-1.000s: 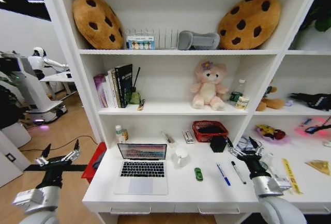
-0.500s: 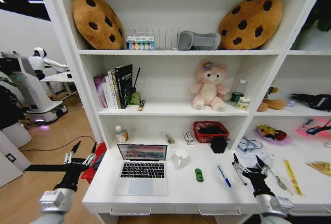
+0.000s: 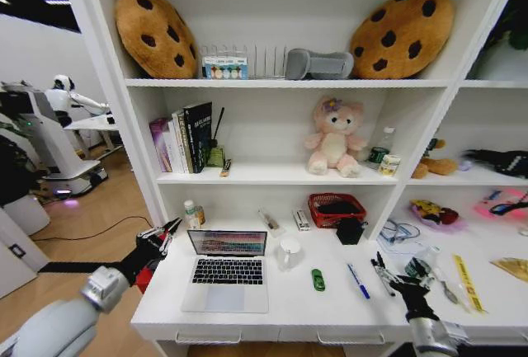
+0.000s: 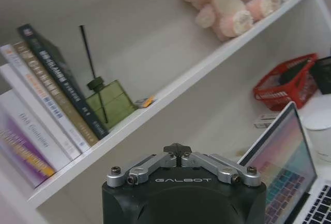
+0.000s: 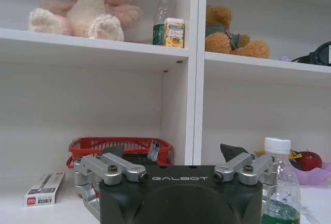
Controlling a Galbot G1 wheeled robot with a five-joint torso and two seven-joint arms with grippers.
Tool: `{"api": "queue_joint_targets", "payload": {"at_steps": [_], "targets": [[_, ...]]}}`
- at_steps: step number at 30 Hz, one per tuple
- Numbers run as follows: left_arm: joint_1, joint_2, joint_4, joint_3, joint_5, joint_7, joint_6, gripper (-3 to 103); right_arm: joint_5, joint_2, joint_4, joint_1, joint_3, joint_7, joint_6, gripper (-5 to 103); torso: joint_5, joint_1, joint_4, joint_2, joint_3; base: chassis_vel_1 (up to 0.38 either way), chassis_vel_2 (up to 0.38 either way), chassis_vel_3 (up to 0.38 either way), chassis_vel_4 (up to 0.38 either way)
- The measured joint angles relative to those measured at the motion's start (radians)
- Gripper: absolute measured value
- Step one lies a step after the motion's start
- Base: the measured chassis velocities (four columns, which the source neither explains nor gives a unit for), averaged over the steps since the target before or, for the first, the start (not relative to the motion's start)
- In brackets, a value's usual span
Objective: Organize the objects on the table.
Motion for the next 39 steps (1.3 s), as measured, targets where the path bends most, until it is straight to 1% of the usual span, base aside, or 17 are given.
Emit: {"api": "queue_joint_targets", "payload": {"at_steps": [1,2,3,7,8,10,11,12,14,16,18,19,21,23,24,28,39], "targets": [[-0.002,0.063,0.009,-0.006,-0.027,0.005,0.0,0,-0.004,-0.001,-0.003,-0.001,0.0,0.0,0.004,100,0.0001,0.0,-0.0003,0.0,0.0,0.0,0.0,0.0,0.0],[-0.003,0.159,0.03,-0.018,-0.064,0.014,-0.001,0,-0.006,-0.001,-0.006,-0.002,0.001,0.0,0.006,100,0.0001,0.0,0.0,0.0,0.0,0.0,0.0,0.0,0.0],[-0.003,0.159,0.03,-0.018,-0.064,0.014,-0.001,0,-0.006,-0.001,-0.006,-0.002,0.001,0.0,0.006,100,0.0001,0.0,0.0,0.0,0.0,0.0,0.0,0.0,0.0],[0.026,0.361,0.09,-0.053,-0.135,0.03,-0.018,0,-0.008,0.007,-0.007,0.0,0.005,0.001,0.007,100,0.0003,0.0,0.0,0.0,0.0,0.0,0.0,0.0,0.0],[0.026,0.361,0.09,-0.053,-0.135,0.03,-0.018,0,-0.008,0.007,-0.007,0.0,0.005,0.001,0.007,100,0.0003,0.0,0.0,0.0,0.0,0.0,0.0,0.0,0.0],[0.08,0.468,0.125,-0.084,-0.152,0.035,-0.032,0,-0.014,0.016,-0.008,0.0,0.005,0.002,0.009,100,0.0002,0.0,0.0,0.0,0.0,0.0,0.0,0.0,0.0],[0.097,0.502,0.136,-0.091,-0.157,0.035,-0.035,0,-0.016,0.02,-0.01,0.0,0.005,0.002,0.01,100,0.0001,0.0,0.0001,0.0,0.0,0.0,0.0,0.0,0.0],[0.097,0.502,0.136,-0.091,-0.157,0.035,-0.035,0,-0.016,0.02,-0.01,0.0,0.005,0.002,0.01,100,0.0001,0.0,0.0001,0.0,0.0,0.0,0.0,0.0,0.0],[0.141,0.575,0.169,-0.128,-0.175,0.035,-0.04,0,-0.02,0.029,-0.015,0.001,0.004,0.002,0.013,100,0.0001,0.0,0.0002,0.0,0.0,0.0,0.0,0.0,0.0],[0.154,0.594,0.179,-0.142,-0.182,0.035,-0.042,0,-0.02,0.031,-0.016,0.001,0.004,0.002,0.013,100,0.0001,0.0,0.0003,0.0,0.0,0.0,0.0,0.0,0.0],[0.215,0.677,0.234,-0.228,-0.223,0.035,-0.049,0,-0.023,0.039,-0.021,0.001,0.002,0.002,0.016,100,0.0002,0.0,0.0002,0.0,0.0,0.0,0.0,0.0,0.0],[0.215,0.677,0.234,-0.228,-0.223,0.035,-0.049,0,-0.023,0.039,-0.021,0.001,0.002,0.002,0.016,100,0.0002,0.0,0.0002,0.0,0.0,0.0,0.0,0.0,0.0],[0.298,0.748,0.292,-0.34,-0.268,0.031,-0.05,0,-0.025,0.042,-0.025,0.002,0.002,0.002,0.02,100,0.0004,0.0,-0.0002,0.0,0.0,0.0,0.0,0.0,0.0],[0.323,0.765,0.308,-0.365,-0.277,0.03,-0.05,0,-0.024,0.042,-0.026,0.003,0.002,0.002,0.02,100,0.0004,0.0,-0.0003,0.0,0.0,0.0,0.0,0.0,0.0],[0.371,0.793,0.333,-0.402,-0.282,0.03,-0.05,0,-0.021,0.042,-0.027,0.006,0.004,0.003,0.021,100,0.0004,0.0,-0.0003,0.0,0.0,0.0,0.0,0.0,0.0],[0.432,0.82,0.34,-0.42,-0.273,0.027,-0.045,0,-0.009,0.035,-0.028,0.011,0.01,0.004,0.021,100,0.0,0.0,0.0,0.0,0.0,0.0,0.0,0.0,0.0],[0.507,0.812,0.33,-0.401,-0.182,0.017,-0.044,0,0.007,0.027,-0.035,0.017,0.011,0.007,0.022,100,0.0001,0.0,0.0,0.0,0.0,0.0,0.0,0.0,0.0]]}}
